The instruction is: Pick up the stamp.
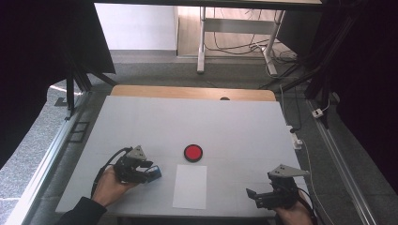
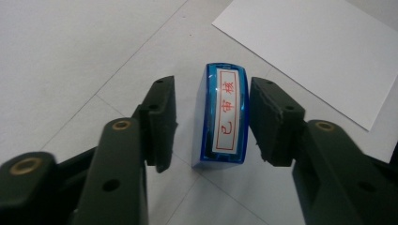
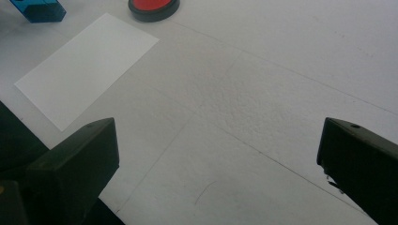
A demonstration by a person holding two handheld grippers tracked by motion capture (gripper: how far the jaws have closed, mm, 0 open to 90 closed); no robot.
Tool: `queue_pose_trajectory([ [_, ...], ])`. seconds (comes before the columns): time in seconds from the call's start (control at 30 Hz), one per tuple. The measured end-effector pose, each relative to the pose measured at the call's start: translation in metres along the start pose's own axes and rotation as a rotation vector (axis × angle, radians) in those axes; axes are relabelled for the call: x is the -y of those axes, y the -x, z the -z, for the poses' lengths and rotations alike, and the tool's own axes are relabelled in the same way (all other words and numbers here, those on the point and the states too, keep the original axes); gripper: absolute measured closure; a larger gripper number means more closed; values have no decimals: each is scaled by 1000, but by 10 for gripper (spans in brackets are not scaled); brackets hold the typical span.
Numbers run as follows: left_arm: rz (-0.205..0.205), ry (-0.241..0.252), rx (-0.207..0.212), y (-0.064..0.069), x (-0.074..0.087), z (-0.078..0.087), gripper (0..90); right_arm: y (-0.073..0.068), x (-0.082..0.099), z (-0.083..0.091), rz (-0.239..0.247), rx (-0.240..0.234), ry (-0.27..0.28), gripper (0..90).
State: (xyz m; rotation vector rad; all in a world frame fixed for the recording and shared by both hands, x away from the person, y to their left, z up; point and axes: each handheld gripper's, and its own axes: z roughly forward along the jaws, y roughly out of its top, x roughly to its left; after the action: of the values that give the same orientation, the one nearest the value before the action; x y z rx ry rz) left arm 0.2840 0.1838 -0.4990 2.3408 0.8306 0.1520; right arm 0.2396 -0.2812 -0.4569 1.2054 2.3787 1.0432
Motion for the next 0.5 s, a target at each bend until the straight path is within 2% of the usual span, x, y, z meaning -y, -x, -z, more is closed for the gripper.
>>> queue_pose_trajectory([
  [0.2,-16,-11,-2,2,0,-1,687,0,0,0,3,0,-1,0],
  [0.23,-23,-13,-17,3,-1,0,693,0,0,0,4,0,-1,0],
  [0.5,-47,-19,-37,6,-2,0,702,0,0,0,7,1,-2,0],
])
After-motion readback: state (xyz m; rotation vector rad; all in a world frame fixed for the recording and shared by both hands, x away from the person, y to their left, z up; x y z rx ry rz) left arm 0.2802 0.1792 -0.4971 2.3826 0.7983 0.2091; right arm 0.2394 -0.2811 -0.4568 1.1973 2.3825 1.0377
